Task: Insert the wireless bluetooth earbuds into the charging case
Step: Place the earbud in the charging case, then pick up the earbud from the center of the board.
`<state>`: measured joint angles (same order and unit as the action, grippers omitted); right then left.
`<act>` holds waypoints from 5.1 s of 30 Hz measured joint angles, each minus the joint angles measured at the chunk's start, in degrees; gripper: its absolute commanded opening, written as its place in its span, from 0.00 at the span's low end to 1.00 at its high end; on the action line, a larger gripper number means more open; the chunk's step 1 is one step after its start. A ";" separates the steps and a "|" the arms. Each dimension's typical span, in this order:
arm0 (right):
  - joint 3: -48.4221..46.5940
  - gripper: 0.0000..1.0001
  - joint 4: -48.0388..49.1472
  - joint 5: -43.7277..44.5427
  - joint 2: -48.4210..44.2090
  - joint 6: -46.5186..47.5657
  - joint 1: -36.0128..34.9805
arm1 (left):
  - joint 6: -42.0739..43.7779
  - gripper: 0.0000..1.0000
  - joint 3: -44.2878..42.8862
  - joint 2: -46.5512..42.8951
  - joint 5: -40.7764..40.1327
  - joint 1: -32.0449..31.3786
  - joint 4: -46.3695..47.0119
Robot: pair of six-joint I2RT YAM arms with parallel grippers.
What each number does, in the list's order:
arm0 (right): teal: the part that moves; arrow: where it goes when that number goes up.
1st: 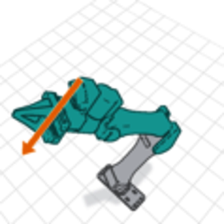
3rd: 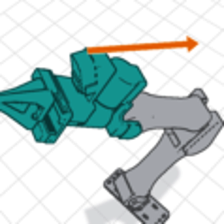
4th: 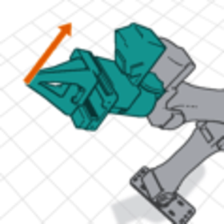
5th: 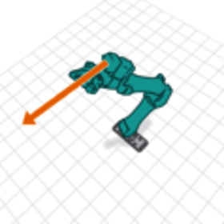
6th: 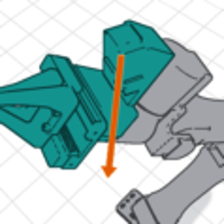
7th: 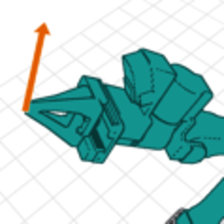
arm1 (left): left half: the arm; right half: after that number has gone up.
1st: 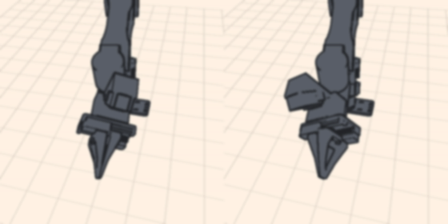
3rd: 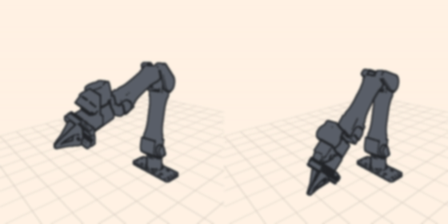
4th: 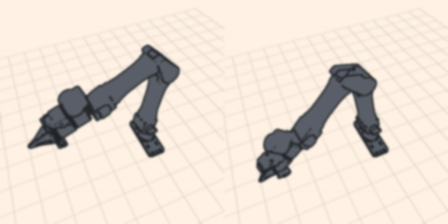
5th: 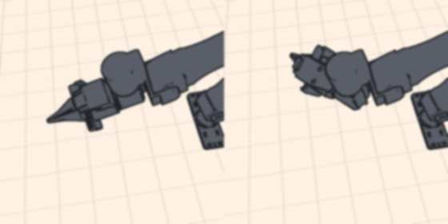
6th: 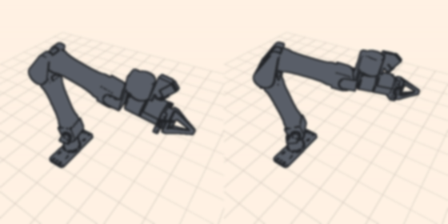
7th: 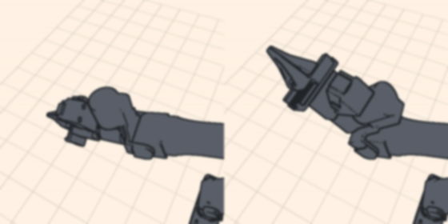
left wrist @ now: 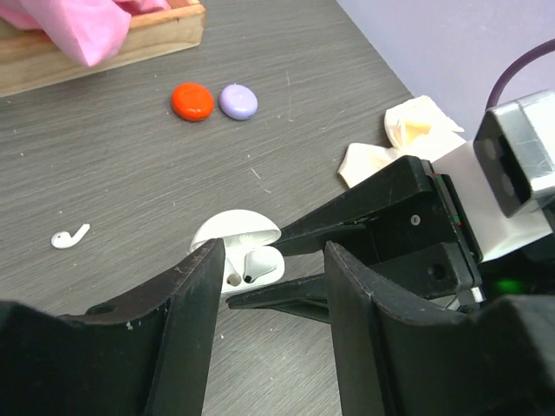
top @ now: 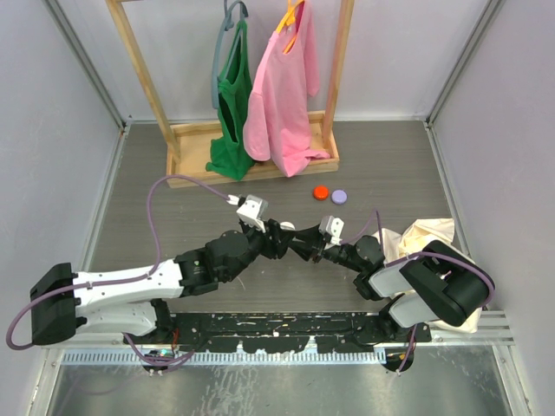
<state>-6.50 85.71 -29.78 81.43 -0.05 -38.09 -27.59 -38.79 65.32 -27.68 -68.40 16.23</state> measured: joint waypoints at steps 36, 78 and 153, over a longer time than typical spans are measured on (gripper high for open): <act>1.97 0.01 0.04 10.19 -0.04 2.56 0.00 | -2.36 0.58 -11.30 17.14 7.78 21.16 -23.67; 2.34 0.01 0.04 12.61 -0.09 2.99 0.00 | -3.50 0.42 -22.36 38.56 24.57 26.14 -25.18; 2.34 0.01 0.04 12.59 -0.17 2.99 0.00 | 3.19 0.17 -22.47 26.82 19.61 29.16 -41.05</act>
<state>-4.16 85.76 -17.19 81.25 2.94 -38.09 -24.40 -61.25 92.14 -8.08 -39.24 -24.82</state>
